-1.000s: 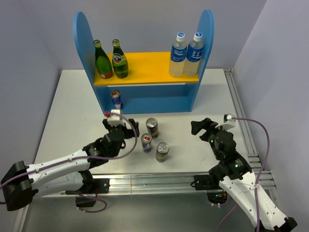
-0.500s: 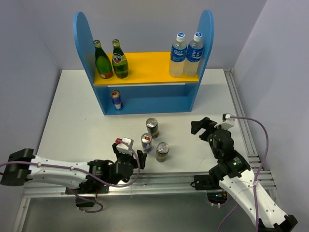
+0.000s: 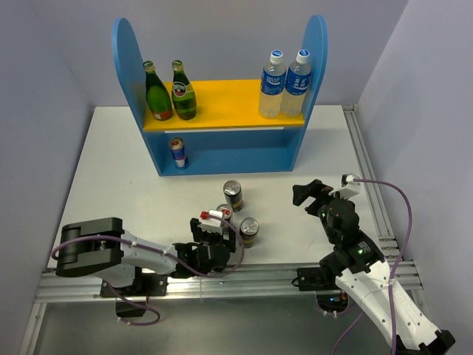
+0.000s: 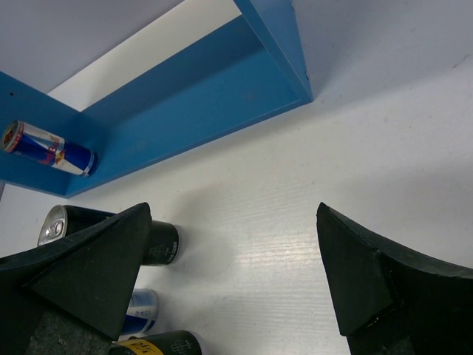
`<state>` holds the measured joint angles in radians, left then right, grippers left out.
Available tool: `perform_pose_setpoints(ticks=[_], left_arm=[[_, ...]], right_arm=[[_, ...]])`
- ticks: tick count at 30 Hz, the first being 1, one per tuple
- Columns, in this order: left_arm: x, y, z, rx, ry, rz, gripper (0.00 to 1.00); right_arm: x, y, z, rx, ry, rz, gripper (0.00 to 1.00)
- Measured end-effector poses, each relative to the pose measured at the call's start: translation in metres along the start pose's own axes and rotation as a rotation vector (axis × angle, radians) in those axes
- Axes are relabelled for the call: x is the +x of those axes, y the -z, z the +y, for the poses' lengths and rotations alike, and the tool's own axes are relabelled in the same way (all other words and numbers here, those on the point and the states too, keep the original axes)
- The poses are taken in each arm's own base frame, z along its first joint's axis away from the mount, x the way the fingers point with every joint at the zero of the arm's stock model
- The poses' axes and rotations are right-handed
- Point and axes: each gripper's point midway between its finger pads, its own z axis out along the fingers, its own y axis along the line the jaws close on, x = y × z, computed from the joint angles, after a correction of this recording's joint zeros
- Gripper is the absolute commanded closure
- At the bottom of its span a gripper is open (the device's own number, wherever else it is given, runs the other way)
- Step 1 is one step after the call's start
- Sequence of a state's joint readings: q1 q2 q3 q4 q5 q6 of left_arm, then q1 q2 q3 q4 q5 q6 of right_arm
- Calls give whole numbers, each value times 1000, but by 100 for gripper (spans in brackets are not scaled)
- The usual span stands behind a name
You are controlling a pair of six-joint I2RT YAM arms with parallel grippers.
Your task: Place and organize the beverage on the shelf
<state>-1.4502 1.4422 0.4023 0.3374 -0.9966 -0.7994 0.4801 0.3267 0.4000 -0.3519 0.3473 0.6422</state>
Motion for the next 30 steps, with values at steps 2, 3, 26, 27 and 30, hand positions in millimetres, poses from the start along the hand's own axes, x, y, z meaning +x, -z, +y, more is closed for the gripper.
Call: perform_pose_setpoints(ticks=[2, 3, 26, 27, 30], left_arm=[[-5, -6, -7, 3, 19, -18, 1], [-7, -9, -9, 5, 29, -26, 1], [-45, -44, 29, -101, 45, -110, 100], [-54, -43, 34, -106, 55, -125, 100], [-81, -46, 50, -131, 78, -169, 100]], right_arm=[[0, 0, 0, 0, 0, 0, 0], [0, 0, 0, 0, 0, 0, 0], [0, 0, 0, -2, 0, 0, 0], [0, 0, 0, -2, 0, 0, 0], [-1, 1, 1, -6, -1, -5, 0]])
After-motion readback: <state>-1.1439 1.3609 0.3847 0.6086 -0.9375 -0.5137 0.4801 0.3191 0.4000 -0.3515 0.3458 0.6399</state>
